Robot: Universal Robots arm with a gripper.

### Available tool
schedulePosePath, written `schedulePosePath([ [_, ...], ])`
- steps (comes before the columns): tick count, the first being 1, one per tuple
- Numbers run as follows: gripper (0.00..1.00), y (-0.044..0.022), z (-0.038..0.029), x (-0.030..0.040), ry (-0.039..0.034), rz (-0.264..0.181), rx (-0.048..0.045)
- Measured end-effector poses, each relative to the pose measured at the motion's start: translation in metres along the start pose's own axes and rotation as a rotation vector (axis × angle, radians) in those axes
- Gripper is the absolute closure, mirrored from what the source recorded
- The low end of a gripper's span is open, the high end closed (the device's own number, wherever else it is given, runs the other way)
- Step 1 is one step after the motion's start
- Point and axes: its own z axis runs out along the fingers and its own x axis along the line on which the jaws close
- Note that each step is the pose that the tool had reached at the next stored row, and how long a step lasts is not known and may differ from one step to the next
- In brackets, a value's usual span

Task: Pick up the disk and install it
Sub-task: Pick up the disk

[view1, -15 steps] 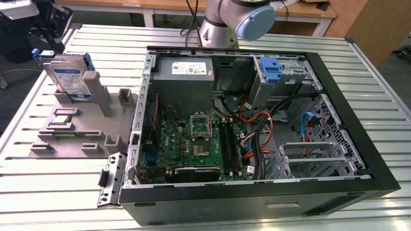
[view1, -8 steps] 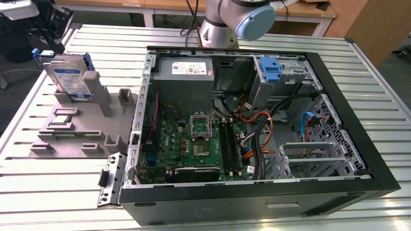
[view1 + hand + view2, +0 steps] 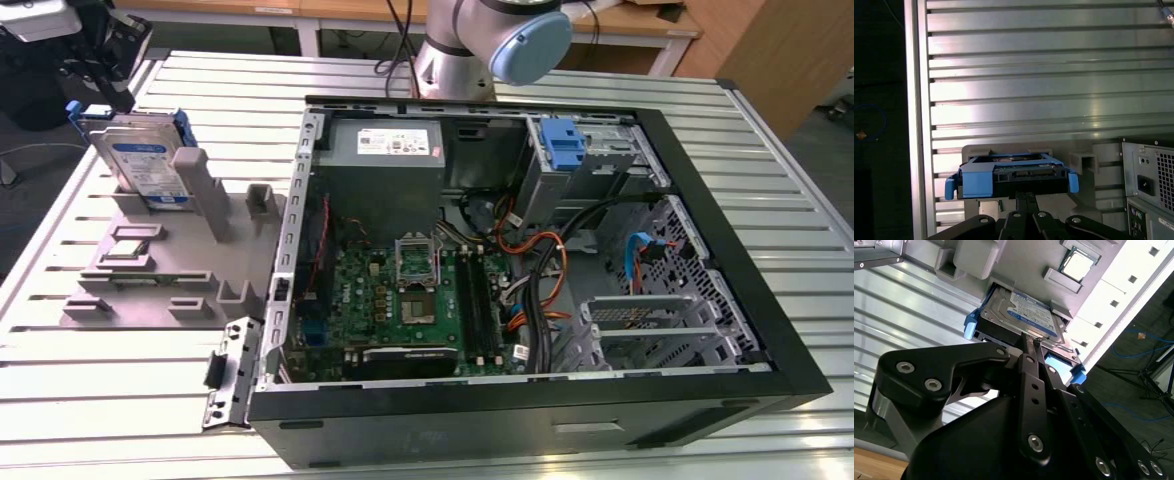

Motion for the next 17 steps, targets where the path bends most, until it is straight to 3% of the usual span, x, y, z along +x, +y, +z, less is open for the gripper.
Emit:
schedulePosePath([
  [7,0.89,0.0001,0.0,0.0001,0.001,-0.022,-0.0007],
  [17,0.89,0.0,0.0002,0.0,0.0065,-0.157,-0.0065],
])
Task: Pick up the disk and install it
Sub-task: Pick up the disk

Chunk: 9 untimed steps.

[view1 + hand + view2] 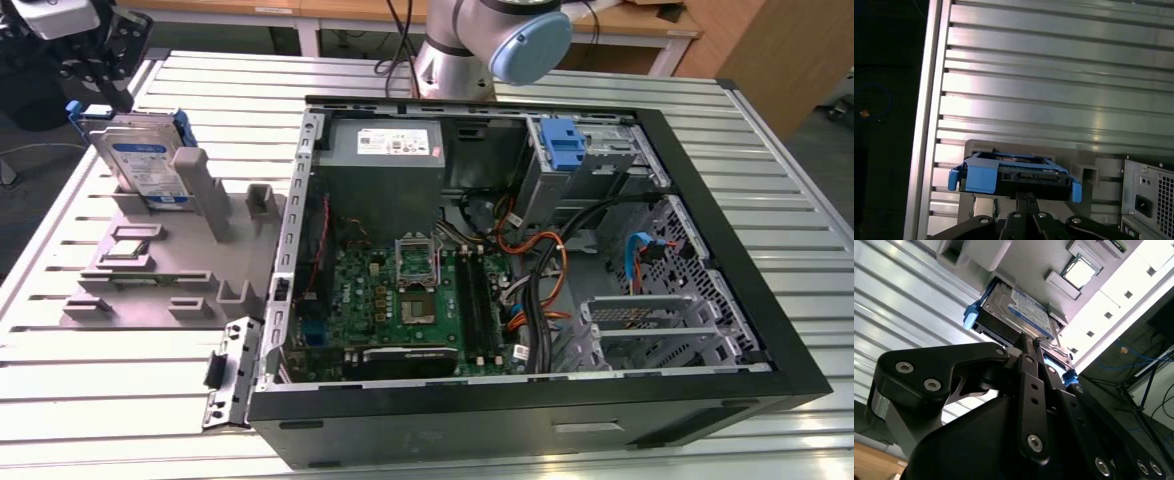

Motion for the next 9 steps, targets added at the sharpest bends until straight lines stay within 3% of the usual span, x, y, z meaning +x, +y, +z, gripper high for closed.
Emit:
schedulePosePath([
  [9,0.89,0.0,0.0,0.0,0.0001,-0.002,-0.0002],
])
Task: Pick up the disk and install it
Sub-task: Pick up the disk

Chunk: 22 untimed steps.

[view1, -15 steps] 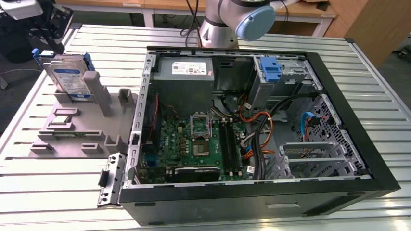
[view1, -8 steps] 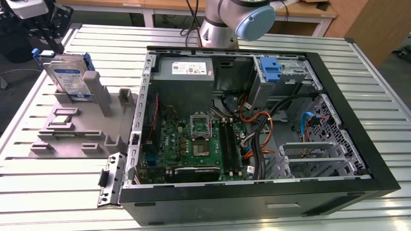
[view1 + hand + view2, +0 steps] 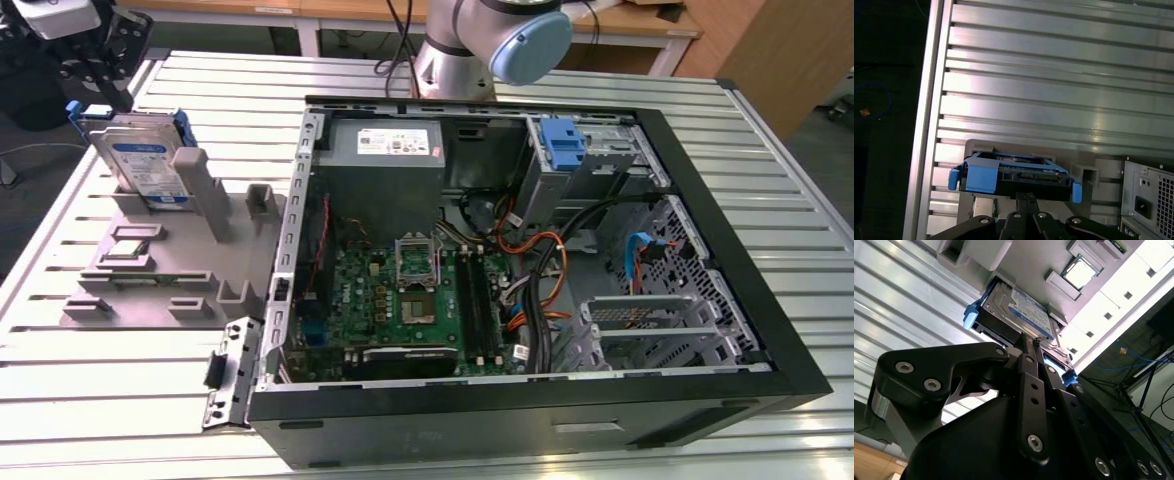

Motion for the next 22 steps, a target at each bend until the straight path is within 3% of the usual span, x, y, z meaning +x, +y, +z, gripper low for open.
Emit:
schedulePosePath([
  [4,0.89,0.0,0.0,0.0,0.0002,-0.004,-0.0003],
  [8,0.89,0.0,0.0,0.0,0.0015,-0.036,-0.002],
  [22,0.89,0.0,0.0002,0.0,0.0116,-0.276,-0.0122],
])
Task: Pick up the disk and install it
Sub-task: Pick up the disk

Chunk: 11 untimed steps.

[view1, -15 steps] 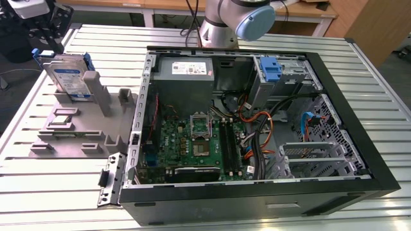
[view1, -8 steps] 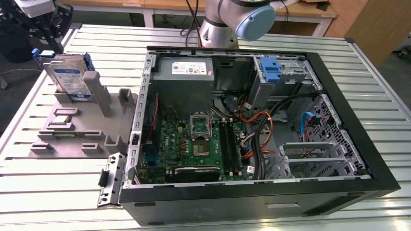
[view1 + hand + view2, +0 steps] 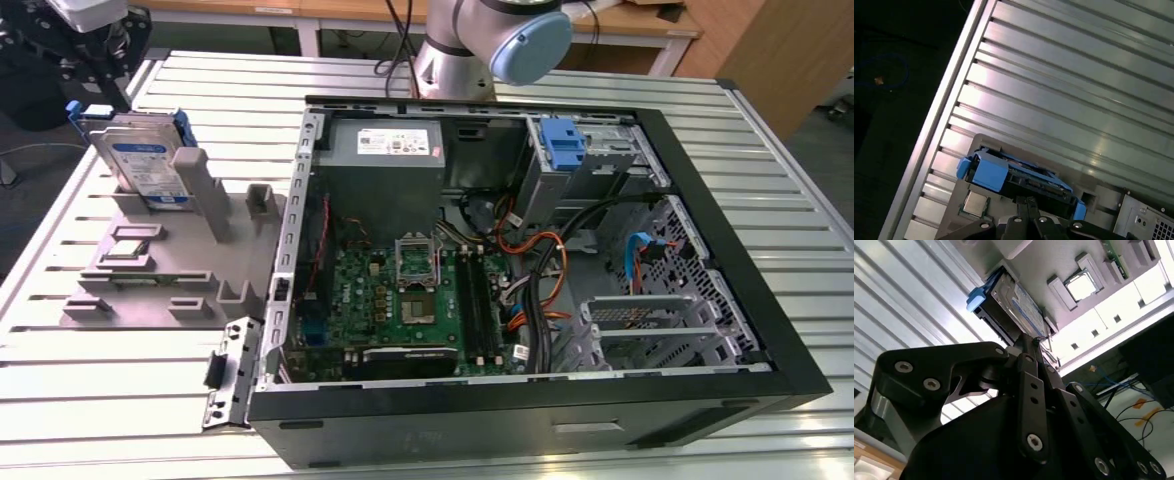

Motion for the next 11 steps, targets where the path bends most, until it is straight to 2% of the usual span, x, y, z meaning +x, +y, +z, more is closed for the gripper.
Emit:
schedulePosePath([
  [6,0.89,0.0,0.0002,0.0,0.0045,-0.106,-0.0045],
  [11,0.89,0.0,0.0002,0.0001,0.0052,-0.122,-0.0052],
])
